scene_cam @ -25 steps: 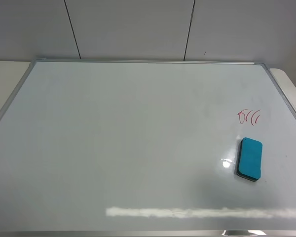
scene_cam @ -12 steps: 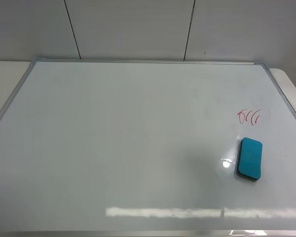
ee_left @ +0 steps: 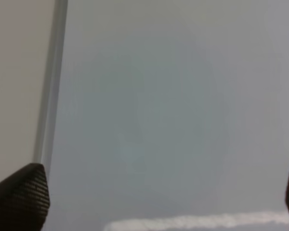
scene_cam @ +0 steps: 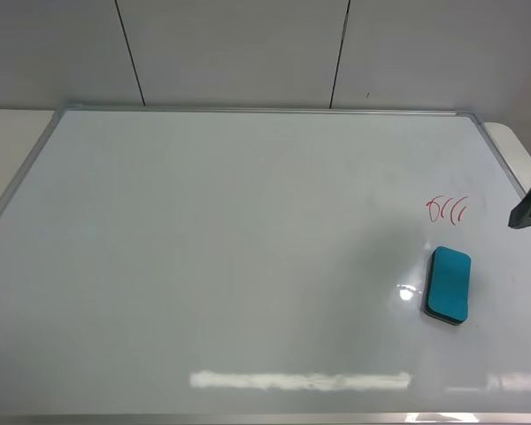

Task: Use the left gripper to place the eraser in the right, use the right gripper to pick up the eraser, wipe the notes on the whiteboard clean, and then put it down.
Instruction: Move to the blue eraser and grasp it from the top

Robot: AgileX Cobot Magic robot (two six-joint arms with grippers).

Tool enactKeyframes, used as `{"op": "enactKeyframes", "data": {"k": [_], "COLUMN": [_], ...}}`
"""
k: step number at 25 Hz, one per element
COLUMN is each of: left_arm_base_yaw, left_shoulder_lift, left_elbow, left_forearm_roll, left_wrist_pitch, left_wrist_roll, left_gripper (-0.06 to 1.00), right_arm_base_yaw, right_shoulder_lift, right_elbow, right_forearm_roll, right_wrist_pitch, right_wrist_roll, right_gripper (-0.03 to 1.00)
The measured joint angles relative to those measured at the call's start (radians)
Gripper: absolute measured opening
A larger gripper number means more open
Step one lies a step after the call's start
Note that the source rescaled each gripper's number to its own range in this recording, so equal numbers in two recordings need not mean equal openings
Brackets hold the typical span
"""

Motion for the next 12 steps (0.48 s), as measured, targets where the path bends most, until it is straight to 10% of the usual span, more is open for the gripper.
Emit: {"op": "enactKeyframes", "data": {"k": [12], "left_arm_base_yaw": [0.0], "left_shoulder_lift": [0.0], "left_elbow": [0.0], "left_forearm_roll": [0.0], "left_wrist_pitch": [-0.001], "left_wrist_roll": [0.0], "left_gripper": [1.0], "right_arm_base_yaw": [0.113], "right_shoulder_lift": [0.37], "right_elbow": [0.005], "right_forearm_roll": [0.03], "right_wrist_pitch": [-0.261], "right_wrist_roll": [0.101], "right_gripper": [1.0]}}
